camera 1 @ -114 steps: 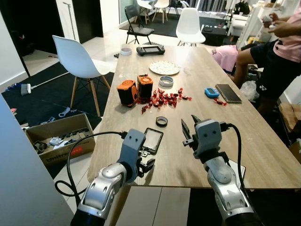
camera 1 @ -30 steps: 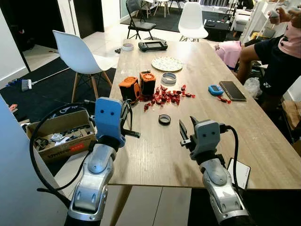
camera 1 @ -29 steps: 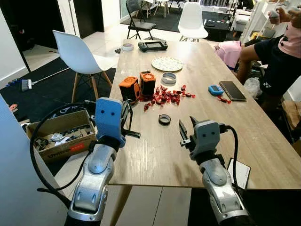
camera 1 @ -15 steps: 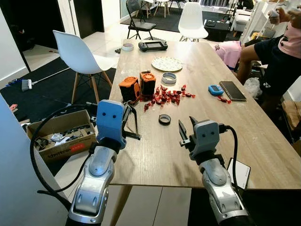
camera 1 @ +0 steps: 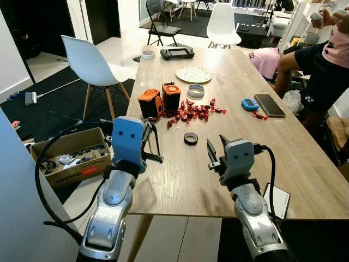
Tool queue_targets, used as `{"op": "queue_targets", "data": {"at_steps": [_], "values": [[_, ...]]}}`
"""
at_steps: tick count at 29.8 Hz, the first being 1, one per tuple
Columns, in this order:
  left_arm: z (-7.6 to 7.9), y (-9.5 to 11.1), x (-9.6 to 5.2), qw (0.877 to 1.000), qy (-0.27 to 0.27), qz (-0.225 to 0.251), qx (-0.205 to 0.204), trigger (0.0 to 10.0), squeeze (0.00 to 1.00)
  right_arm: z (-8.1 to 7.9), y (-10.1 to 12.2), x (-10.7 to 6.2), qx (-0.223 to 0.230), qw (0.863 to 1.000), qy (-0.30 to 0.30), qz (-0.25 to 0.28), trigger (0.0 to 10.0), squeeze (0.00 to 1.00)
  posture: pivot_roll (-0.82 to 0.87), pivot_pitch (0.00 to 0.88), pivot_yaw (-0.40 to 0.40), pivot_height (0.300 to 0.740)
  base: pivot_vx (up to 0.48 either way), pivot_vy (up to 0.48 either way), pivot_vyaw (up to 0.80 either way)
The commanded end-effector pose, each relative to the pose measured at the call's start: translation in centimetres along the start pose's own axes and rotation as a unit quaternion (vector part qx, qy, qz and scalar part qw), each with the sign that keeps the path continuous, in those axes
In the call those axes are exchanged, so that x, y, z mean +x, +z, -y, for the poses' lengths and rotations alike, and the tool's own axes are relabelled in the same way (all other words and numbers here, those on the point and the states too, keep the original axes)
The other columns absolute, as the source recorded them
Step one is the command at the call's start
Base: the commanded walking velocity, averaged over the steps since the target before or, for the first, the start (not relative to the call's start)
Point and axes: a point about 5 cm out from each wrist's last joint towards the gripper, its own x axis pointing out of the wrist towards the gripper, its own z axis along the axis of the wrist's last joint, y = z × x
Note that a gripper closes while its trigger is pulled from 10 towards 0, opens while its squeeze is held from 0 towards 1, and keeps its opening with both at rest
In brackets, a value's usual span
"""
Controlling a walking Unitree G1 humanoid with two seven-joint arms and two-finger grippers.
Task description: Hang keys on a hook
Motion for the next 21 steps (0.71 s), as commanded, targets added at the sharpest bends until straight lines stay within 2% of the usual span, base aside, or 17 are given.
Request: {"op": "queue_targets", "data": {"at_steps": [1, 21], "values": [[0.10, -0.56, -0.25, 1.000, -0.005, -0.009, 0.012, 10.0, 0.00, -0.08, -0.13, -0.14, -0.005, 1.000, 0.007, -0.001, 10.0, 0.00, 0.04, 0.113, -0.044, 0.740, -0.382, 0.000, 0.00], [0.09, -0.63, -0.34, 1.000, -0.002, -0.010, 0.013, 10.0, 0.00, -0.15, -0.21, -0.16, -0.015, 1.000, 0.011, -0.004, 10.0, 0.00, 0.04, 0.123, -0.047, 0.740, -0.373, 0.000, 0.00]]}}
